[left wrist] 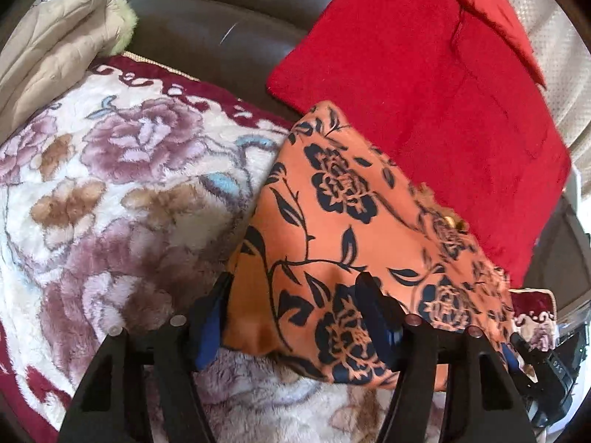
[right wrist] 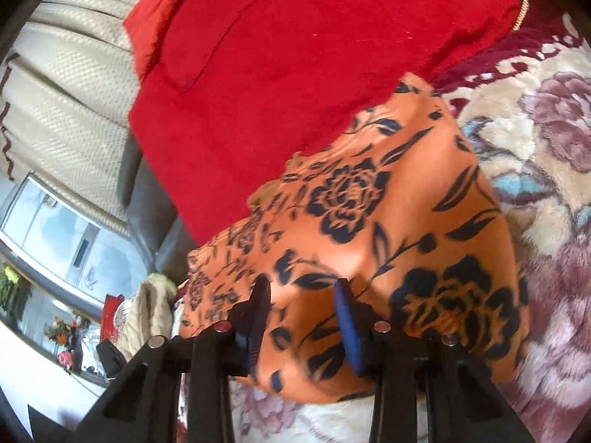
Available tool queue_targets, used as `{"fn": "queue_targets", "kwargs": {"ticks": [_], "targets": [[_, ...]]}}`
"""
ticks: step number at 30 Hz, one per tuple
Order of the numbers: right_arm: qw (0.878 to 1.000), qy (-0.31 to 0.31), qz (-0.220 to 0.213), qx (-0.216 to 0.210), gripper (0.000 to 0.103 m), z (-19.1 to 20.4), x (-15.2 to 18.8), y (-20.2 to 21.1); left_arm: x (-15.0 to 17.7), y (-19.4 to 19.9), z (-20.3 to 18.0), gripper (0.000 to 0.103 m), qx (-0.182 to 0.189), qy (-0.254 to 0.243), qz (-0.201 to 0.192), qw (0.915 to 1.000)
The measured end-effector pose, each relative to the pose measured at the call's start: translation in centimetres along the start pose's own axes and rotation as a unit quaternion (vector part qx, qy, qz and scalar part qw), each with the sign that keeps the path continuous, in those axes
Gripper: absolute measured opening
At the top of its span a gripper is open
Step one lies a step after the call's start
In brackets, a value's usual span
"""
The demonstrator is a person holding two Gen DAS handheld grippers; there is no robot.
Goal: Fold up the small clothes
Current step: 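Grasp the blouse side edge with both grippers and lift it, then fold the lifted edge over the blouse with both grippers and release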
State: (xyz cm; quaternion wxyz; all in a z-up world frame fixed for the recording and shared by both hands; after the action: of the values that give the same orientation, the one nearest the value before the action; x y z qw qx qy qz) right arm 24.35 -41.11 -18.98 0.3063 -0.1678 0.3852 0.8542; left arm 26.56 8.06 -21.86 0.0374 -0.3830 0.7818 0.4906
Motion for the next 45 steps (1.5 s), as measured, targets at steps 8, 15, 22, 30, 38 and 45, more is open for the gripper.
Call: {"fn": "queue_targets", "kwargs": {"ticks": [8,15,22,30,38,45], "targets": [[1.000,-0.020,0.009,-0.011,0.035,-1.0,-0.8,-0.5,-1.1,-0.9,0.1,0.073,0.022,0.039,0.008,0.9990],[0.999,-0.015,0.031,0.005,0.031,-0.6,-0.5,-2.0,-1.1,-0.8,0.4,0.044,0.019,0.052,0.014,0.9984],[1.000,-0.019,0.024,-0.005,0.032,-0.7,-0.6,-1.1,-0.9,-1.1,-0.9,0.031,-0.002,0.029,0.016,0.9994],[0.999,-0.030,-0.013,-0.015,0.034,-1.4,-1.4,1.2,-0.8,2.6,-6.9,0.020,0.014,-0.056,-0.005,0.9983],[0.994,-0.080,-0.064,-0.035,0.034,-4.4,-2.9,4.8,3.4,5.8,-22.3,0.018,0.071,-0.216,0.005,0.9738],[0.984,-0.133,-0.101,-0.068,0.034,-8.2,-4.1,7.3,12.2,2.3,-34.0,0.022,0.129,-0.320,0.114,0.9316]]}}
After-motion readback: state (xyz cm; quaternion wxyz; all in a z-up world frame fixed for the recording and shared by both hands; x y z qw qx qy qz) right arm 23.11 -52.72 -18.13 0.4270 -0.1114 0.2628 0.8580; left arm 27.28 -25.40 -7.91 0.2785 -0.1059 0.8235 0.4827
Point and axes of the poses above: each gripper's, at about its wrist camera, not at the fingertips, and y roughly against the way its jaws point, z to its left, x to its underside, the point moved 1 cm from there along -y, roughly the way its jaws point, and after that the axes turned 11 degrees about y, right-handed, at the moved point
